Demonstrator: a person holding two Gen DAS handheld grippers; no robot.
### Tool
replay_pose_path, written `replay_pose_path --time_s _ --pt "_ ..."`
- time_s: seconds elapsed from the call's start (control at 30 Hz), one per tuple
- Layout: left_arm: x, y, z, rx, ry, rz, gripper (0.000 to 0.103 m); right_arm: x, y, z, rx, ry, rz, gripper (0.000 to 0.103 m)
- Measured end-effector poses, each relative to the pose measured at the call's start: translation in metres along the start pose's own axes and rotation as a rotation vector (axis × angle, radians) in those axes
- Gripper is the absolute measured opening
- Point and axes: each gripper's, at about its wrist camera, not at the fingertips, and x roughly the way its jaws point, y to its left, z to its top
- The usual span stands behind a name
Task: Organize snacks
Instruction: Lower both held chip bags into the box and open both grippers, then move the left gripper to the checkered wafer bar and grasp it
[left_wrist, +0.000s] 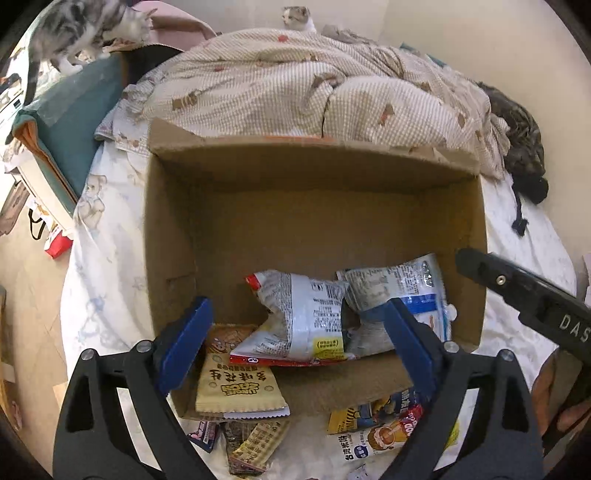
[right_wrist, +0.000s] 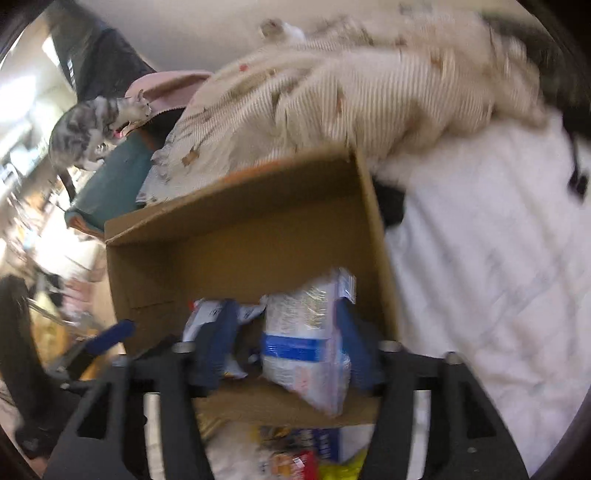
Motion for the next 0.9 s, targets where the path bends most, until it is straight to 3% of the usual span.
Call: replay_pose_path --time_s 0.1,0.3,0.47,0.63,0.83,0.9 --pt "-0.012 0.008 0.003 -0.032 -0.057 -0.003 0.092 -0.007 0.002 0.005 -0.035 -0.027 0.019 0.064" --pt "-0.033 0.026 0.014 -0.091 -0.135 0.002 0.092 0.005 -0.017 0.005 0.094 0.052 0.125 0.064" --pt "-0.031 0.03 0.013 -0.091 -0.107 0.002 0.092 0.002 -0.021 0.001 0.129 0.078 0.172 0.064" --pt "-0.049 0.04 0.007 -0.129 -0.142 -0.001 0.092 -0.012 -0.016 -0.005 0.109 0.06 0.161 0.064" --pt "-0.077 0.053 -0.005 -0.132 -0.174 0.047 0.092 -0.025 -0.01 -0.021 0.111 0.073 0.16 0.064" --pt "-0.081 0.063 -0.014 -0.17 -0.159 0.051 0.092 -0.033 -0.01 -0.024 0.105 0.061 0.16 0.072"
